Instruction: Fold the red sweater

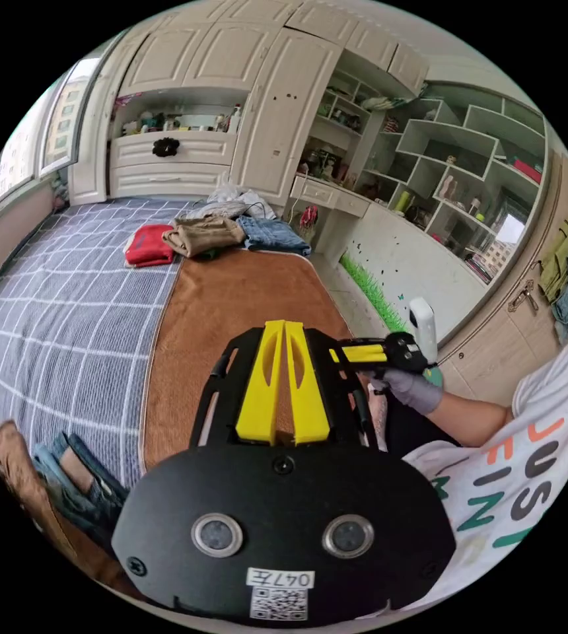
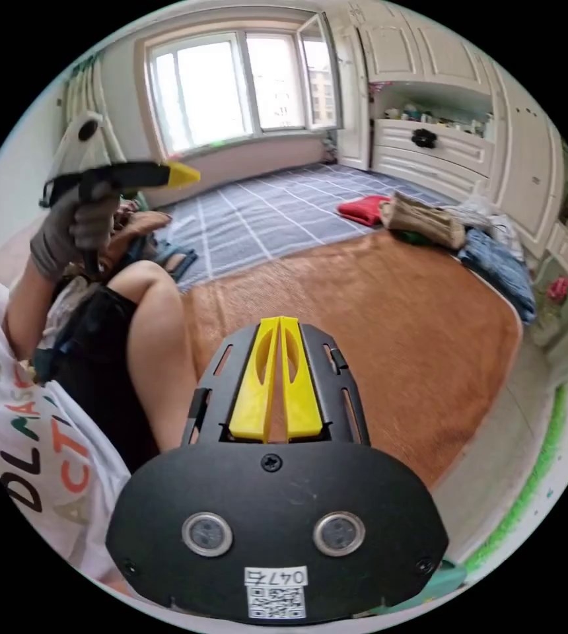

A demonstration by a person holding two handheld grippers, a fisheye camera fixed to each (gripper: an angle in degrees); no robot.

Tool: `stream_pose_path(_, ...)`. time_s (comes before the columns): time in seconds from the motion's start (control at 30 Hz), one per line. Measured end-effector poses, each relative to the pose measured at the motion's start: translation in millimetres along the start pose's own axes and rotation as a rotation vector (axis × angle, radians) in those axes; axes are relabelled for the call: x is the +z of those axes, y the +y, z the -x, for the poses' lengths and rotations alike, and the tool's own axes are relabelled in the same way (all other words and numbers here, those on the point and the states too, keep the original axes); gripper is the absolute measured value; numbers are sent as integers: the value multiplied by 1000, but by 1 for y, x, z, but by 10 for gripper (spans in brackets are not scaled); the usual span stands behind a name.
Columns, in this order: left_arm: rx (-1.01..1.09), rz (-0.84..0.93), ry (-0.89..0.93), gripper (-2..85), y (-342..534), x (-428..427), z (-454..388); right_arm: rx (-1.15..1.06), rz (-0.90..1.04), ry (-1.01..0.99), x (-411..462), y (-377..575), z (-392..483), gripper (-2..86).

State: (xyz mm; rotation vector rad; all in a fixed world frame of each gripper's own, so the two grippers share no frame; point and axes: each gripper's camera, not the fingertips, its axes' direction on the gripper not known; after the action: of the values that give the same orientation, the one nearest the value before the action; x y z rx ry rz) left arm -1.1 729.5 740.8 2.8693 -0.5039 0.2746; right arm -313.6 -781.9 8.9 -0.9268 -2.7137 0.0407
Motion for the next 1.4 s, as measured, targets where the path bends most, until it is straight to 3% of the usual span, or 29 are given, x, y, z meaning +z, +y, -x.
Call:
stream_pose_path(0.1,50,-43,33,-10,-55,57,26,55,56,167,-19,21,-1,-4)
stream_pose_path(0.23,-4,-61,85,-10,-103,168,98,155,76,36,-41,19,-23,11)
stream_pose_path(0.37,-87,-74,8,-10,-43,280,187,185,34,28,-39,-9,-32,20)
stream_pose_path(0.47,-190,134,-18,-10,3,357,251,148,50,35,-17,-41,-33,27)
stream_pose_path(0.6,-195,200,-62,-10,-3,392,307,49,66,45,31,-91,-35,38)
stream_pose_path(0.73,-374,139,42,-10,26,435,372,-88,46,106,105,-173,-51,42)
stream_pose_path(0.83,-384,187,107,-10,49,476,392,-132,17,184,171,-242,-83,46)
stream_pose_path(1.13,-412,156,317,-10,91,526,428,93,115,308,382,-406,-218,84)
stream_pose_path(1.23,-434,95,384,-10,104,525,438,206,134,345,422,-429,-248,40)
stream_pose_path(1.4,-467,7,217,-10,119,497,448,312,229,254,455,-445,-262,-4)
